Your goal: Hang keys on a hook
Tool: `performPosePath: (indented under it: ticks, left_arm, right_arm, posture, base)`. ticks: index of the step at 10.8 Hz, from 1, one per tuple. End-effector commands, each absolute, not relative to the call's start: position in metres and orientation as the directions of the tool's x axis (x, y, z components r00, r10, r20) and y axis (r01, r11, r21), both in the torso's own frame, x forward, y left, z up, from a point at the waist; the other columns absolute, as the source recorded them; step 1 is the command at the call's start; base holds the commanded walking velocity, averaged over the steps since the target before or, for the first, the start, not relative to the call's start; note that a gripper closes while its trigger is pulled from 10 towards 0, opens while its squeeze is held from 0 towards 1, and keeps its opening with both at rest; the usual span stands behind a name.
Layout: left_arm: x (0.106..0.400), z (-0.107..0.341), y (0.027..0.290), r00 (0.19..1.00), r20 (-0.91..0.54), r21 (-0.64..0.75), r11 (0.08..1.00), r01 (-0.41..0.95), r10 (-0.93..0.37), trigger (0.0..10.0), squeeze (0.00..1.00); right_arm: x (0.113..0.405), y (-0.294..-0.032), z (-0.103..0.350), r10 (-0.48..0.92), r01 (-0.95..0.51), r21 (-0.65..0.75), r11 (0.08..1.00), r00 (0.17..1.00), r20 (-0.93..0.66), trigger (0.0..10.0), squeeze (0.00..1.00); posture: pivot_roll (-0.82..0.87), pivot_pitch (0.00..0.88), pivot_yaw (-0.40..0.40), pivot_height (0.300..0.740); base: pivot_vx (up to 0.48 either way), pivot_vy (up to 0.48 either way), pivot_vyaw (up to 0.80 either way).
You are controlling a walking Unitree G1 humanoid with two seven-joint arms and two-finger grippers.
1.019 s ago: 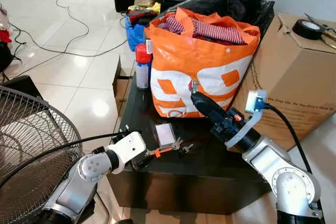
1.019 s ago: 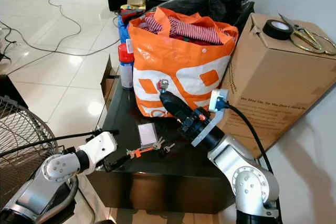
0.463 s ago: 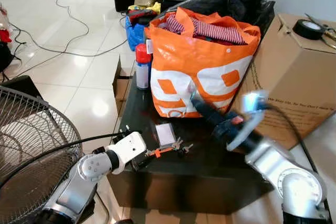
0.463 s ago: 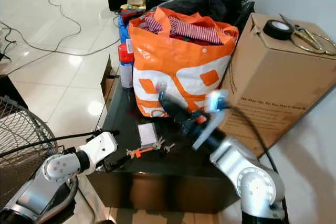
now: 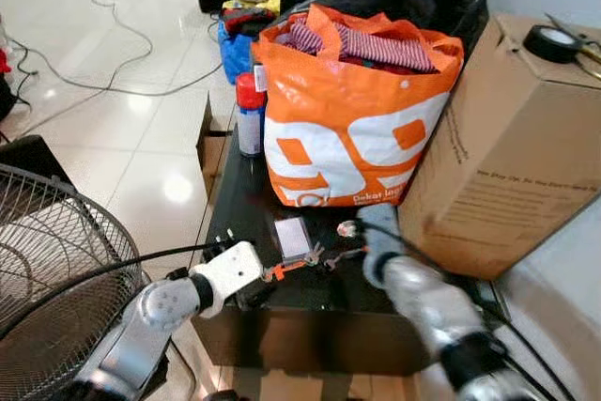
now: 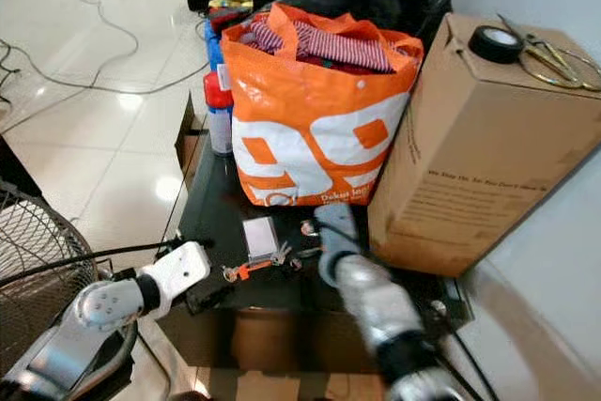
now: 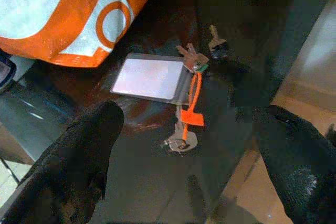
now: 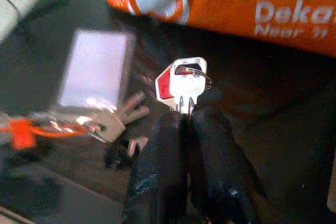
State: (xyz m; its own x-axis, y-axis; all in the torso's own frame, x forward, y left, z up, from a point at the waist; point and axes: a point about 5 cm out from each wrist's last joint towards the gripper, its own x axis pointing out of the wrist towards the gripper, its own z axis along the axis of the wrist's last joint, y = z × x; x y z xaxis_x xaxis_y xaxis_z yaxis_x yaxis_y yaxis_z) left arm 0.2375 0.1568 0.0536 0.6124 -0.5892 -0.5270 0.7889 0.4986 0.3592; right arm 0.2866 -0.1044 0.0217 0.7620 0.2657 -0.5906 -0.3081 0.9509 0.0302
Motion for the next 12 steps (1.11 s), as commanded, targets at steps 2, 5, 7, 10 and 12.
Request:
performPosePath:
  ticks: [2, 5, 7, 10, 12]
  left_arm:
    - [0.228, 0.055, 0.163, 0.603, -0.548, 0.355, 0.491, 0.795, -0.580, 10.0, 0.54]
    - [0.221, 0.054, 0.165, 0.593, -0.562, 0.338, 0.494, 0.801, -0.577, 10.0, 0.54]
    - [0.224, 0.056, 0.163, 0.604, -0.543, 0.337, 0.508, 0.793, -0.583, 10.0, 0.54]
    - [0.229, 0.060, 0.163, 0.620, -0.522, 0.343, 0.522, 0.781, -0.585, 10.0, 0.55]
    - [0.231, 0.061, 0.162, 0.622, -0.519, 0.344, 0.522, 0.780, -0.586, 10.0, 0.54]
  right_arm:
    - [0.287, -0.114, 0.007, 0.159, -0.270, -0.086, 0.959, 0.763, -0.626, 10.0, 0.00]
    - [0.277, -0.124, -0.010, 0.133, -0.241, -0.082, 0.967, 0.752, -0.645, 10.0, 0.00]
    - [0.270, -0.126, -0.014, 0.166, -0.264, -0.047, 0.963, 0.726, -0.667, 10.0, 0.00]
    - [0.261, -0.133, -0.022, 0.178, -0.231, 0.017, 0.973, 0.702, -0.690, 10.0, 1.00]
    - [0.260, -0.133, -0.022, 0.191, -0.234, 0.032, 0.972, 0.696, -0.692, 10.0, 1.00]
  posture:
    - [0.01, 0.091, -0.087, 0.740]
    - [0.00, 0.103, -0.090, 0.740]
    - [0.00, 0.103, -0.083, 0.740]
    - [-0.01, 0.102, -0.077, 0.740]
    - [-0.01, 0.102, -0.077, 0.740]
  base:
    - [0.000, 0.000, 0.00]
    - [0.000, 0.000, 0.00]
    - [0.000, 0.000, 0.00]
    - [0.000, 0.000, 0.00]
    - [0.000, 0.000, 0.00]
